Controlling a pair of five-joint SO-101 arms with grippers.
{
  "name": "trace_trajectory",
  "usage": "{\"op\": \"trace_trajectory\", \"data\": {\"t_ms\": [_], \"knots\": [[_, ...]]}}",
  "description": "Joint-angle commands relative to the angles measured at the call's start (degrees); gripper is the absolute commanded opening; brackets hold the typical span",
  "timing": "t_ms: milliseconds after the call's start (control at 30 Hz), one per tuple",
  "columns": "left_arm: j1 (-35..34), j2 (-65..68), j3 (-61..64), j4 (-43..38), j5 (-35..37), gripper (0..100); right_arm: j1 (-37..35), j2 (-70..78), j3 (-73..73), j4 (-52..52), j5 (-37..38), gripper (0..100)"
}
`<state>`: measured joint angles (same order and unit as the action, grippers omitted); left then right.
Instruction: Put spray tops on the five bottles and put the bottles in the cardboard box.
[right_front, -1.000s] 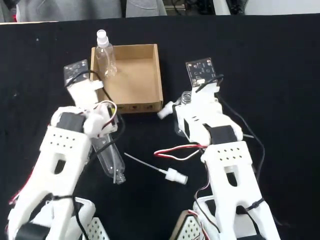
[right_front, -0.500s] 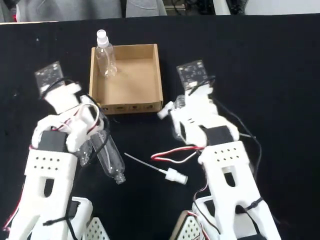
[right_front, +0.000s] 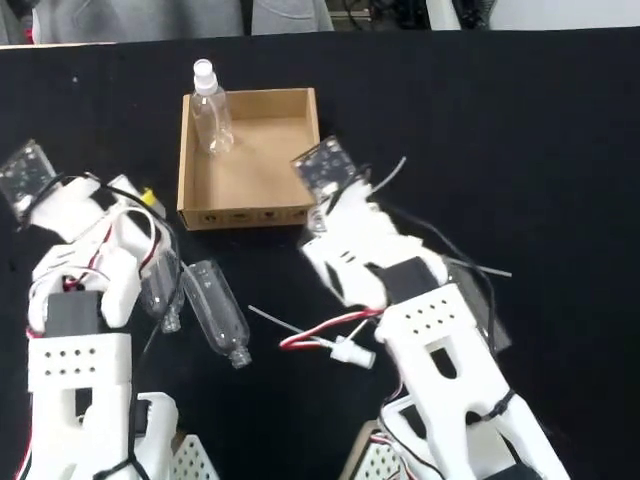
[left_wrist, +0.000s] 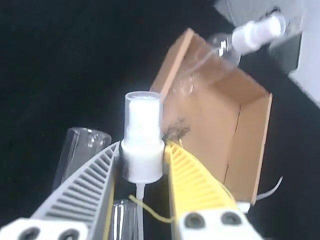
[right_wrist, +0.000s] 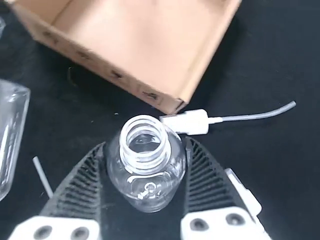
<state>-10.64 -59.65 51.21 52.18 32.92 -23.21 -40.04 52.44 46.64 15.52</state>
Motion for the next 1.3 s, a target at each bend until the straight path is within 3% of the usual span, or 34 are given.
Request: {"op": "trace_trajectory", "data": {"t_ms": [0,333,533,833,1267], "knots": [[-2.7,-2.7,0.9,-4.4,2.5,3,-3.3,-2.5,-1.5,1.4,2.5,1.8],[-4.6,-15.9,14.9,-19.4,7.9,3,-5.2,-2.5,-0.1,1.3,7.9,1.8],[-4.6,-30.9,25.1,-25.6,8.5,3,-7.3,-2.1,5.0,-6.4,7.7,1.8],[-4.6,-44.3,32.4,-27.3,8.5,3,-9.8,-2.0,10.2,-13.8,7.4,1.8],[-5.5,-44.7,32.7,-27.3,8.7,3,-9.7,-2.5,12.1,-17.7,4.9,1.8]]}}
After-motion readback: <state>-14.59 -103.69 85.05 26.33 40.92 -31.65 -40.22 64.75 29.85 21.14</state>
